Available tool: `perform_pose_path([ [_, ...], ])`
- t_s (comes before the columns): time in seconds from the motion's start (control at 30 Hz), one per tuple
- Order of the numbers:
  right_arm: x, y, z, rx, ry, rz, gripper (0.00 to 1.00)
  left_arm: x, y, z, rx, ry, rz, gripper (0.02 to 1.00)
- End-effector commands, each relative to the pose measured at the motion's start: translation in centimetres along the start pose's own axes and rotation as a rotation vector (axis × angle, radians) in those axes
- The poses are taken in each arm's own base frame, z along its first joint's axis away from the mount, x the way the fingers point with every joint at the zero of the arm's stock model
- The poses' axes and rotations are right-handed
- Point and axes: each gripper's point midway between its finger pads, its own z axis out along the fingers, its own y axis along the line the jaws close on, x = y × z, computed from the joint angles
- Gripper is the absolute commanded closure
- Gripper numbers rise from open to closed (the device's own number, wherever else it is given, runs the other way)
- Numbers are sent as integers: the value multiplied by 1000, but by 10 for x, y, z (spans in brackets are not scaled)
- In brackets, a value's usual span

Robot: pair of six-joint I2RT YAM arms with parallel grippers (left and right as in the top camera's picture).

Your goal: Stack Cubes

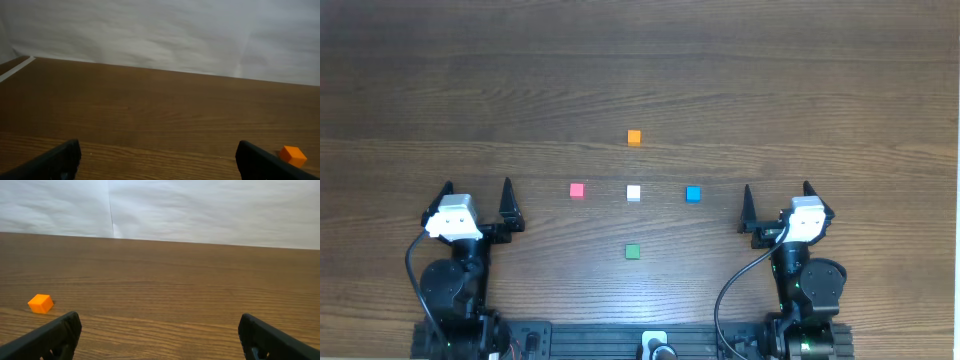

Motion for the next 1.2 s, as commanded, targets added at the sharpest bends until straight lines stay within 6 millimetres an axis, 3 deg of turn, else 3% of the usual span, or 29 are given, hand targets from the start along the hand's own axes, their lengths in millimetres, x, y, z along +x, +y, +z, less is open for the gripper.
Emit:
perform_pose_path([
  [0.03,1,0,0,-5,-2,-1,9,1,4,0,-20,-4,14,18],
  [1.2,1,0,0,-5,-2,-1,9,-1,-2,0,12,-5,7,18],
])
